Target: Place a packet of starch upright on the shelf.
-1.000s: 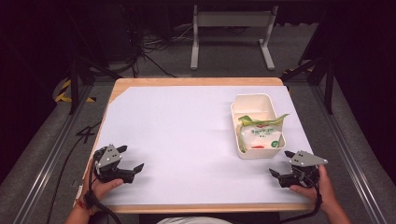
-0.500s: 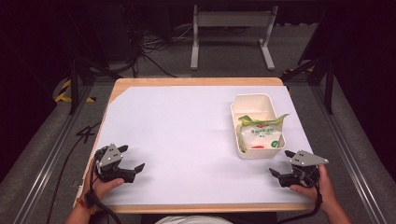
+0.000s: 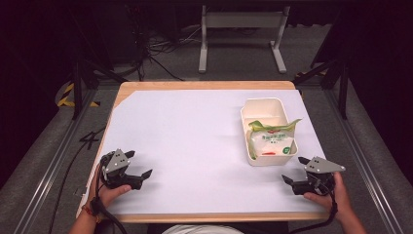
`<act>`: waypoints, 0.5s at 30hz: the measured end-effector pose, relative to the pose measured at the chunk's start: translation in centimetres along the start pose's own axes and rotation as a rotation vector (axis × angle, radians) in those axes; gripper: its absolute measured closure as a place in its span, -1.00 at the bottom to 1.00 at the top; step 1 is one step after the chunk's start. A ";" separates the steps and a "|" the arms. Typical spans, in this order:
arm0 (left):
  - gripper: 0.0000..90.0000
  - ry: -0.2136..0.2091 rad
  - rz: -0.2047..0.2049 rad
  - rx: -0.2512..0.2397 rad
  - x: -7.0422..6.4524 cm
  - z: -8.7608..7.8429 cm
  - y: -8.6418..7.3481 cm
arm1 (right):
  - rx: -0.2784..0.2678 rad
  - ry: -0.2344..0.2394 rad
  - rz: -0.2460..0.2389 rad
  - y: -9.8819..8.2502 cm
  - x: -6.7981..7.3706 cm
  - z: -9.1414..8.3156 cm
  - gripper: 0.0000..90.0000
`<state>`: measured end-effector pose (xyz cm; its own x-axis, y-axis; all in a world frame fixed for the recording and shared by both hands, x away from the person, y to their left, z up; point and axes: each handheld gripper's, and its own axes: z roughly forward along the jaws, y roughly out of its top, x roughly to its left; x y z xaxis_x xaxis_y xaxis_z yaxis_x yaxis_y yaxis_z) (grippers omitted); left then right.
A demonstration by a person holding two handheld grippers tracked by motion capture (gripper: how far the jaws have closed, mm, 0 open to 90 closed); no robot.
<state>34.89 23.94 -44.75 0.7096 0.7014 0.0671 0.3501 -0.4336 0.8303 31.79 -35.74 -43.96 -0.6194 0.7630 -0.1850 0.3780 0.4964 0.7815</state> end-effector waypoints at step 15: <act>-0.83 0.008 0.007 -0.018 0.0 -0.3 0.0 | 0.007 -0.026 -0.013 0.0 0.2 -0.2 -0.74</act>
<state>34.74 24.11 -44.56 0.7073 0.7027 0.0772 0.3339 -0.4284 0.8397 31.59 -35.66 -43.86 -0.6061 0.7669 -0.2109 0.3748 0.5094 0.7746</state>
